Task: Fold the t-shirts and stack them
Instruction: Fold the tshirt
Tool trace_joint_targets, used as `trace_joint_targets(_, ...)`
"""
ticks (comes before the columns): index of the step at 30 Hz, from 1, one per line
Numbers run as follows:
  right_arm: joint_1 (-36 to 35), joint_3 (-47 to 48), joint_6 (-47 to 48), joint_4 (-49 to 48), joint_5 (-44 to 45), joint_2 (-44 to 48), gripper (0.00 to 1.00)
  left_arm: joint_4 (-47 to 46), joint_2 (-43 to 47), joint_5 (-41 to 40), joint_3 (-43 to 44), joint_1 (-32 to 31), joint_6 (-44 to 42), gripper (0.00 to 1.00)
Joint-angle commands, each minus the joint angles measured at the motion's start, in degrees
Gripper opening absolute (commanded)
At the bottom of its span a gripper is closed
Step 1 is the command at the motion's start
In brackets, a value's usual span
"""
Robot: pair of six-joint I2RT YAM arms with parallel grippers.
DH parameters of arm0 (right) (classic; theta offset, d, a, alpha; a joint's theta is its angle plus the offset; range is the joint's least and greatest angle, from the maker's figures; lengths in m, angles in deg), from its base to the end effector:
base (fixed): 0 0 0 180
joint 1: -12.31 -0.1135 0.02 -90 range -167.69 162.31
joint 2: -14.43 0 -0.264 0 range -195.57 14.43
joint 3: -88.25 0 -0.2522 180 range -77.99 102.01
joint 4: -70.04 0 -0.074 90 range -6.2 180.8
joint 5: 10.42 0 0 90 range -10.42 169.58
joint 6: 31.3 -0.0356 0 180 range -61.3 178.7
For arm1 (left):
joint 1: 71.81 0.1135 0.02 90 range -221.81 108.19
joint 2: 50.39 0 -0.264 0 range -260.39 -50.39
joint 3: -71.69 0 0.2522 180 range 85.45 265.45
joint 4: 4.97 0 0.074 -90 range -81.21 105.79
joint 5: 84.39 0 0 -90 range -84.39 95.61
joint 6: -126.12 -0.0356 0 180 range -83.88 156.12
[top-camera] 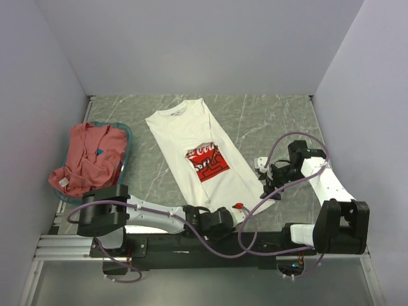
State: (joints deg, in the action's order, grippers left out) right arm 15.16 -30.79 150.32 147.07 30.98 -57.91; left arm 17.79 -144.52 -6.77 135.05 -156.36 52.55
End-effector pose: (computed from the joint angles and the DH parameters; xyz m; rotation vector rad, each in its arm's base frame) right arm 0.1910 0.0172 0.2178 -1.6939 1.7091 0.7132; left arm 0.0380 -0.3182 0.1603 1.3451 2.1514 -0.4696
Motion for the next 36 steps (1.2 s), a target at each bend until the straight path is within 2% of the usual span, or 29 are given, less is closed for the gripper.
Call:
trace_joint_targets(1,0.4,-0.4,1.5,0.8,-0.1,-0.5,0.80,1.2,-1.7,-3.8,3.2,-1.0,-1.3,0.45)
trace_joint_targets(8,0.4,-0.8,2.2,1.1,0.7,-0.3,0.79,2.1,-2.3,-4.6,3.2,-1.2,-1.7,0.26)
trace_joint_targets(12,0.3,-2.2,5.3,1.0,3.5,0.0,0.79,2.1,-1.2,-3.7,2.6,-1.3,-2.2,0.18)
trace_joint_targets(15,0.3,-4.3,8.2,0.8,5.5,1.1,0.80,0.5,0.3,-2.6,1.5,-1.3,-2.4,0.08)
trace_joint_targets(16,0.3,-4.7,9.4,0.7,6.1,1.7,0.80,0.0,0.8,-2.4,0.6,-1.3,-2.8,0.02)
trace_joint_targets(17,0.3,-5.4,11.0,0.6,6.9,2.0,0.81,-0.6,1.3,-1.7,0.1,-1.3,-3.0,0.01)
trace_joint_targets(21,-1.1,-9.5,17.5,-1.5,11.3,2.9,0.81,-5.1,5.2,0.3,-3.2,-1.3,-4.2,0.01)
trace_joint_targets(31,-13.0,-17.4,7.8,-18.5,22.5,2.2,0.70,-8.4,9.7,2.0,-7.5,-1.1,-3.2,0.01)
trace_joint_targets(34,-15.2,-18.5,5.8,-20.5,24.2,2.4,0.61,-8.6,10.6,3.4,-8.6,-0.4,-3.2,0.01)
trace_joint_targets(35,-15.9,-18.7,5.5,-20.9,24.6,2.5,0.51,-10.3,10.8,3.8,-9.0,-0.1,-3.2,0.01)
trace_joint_targets(36,-16.2,-19.1,4.9,-21.2,24.9,2.5,0.46,-10.5,11.3,4.0,-9.3,0.2,-3.2,0.01)
